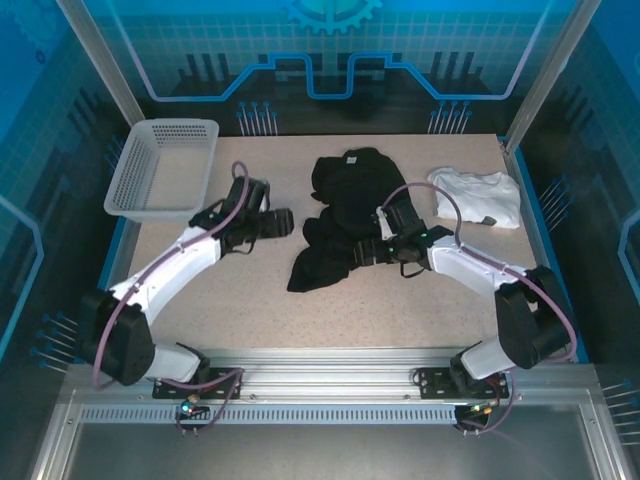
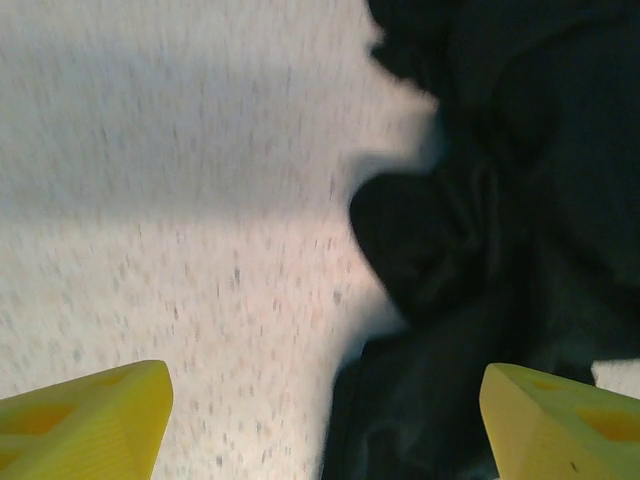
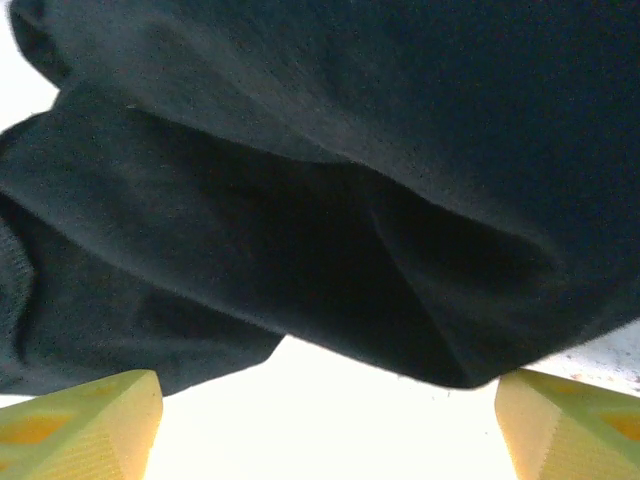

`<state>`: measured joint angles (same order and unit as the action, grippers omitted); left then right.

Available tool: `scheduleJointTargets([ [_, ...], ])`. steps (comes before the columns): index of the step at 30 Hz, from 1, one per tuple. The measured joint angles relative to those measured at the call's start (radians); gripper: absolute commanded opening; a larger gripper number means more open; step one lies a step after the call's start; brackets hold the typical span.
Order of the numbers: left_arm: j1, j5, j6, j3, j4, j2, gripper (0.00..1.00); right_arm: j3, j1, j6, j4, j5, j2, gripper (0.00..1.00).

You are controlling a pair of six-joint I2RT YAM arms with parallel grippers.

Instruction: Fold the inside-out t-shirt

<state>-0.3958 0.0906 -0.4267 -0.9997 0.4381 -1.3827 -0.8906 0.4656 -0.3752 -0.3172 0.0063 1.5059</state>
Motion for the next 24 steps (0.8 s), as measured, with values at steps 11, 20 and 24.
scheduleJointTargets([
  [11, -0.113, -0.269, -0.137, 0.171, -0.214, -0.259, 0.18, 0.004, -0.044, -0.173, 0.224, -0.002, 0.167, 0.20],
  [20, -0.127, -0.450, -0.152, 0.043, -0.257, -0.044, 0.00, -0.173, -0.116, -0.024, 0.138, 0.034, -0.142, 0.00],
  [24, -0.163, -0.539, -0.171, -0.102, -0.360, 0.173, 0.00, -0.426, -0.126, 0.071, 0.117, 0.045, -0.325, 0.00],
])
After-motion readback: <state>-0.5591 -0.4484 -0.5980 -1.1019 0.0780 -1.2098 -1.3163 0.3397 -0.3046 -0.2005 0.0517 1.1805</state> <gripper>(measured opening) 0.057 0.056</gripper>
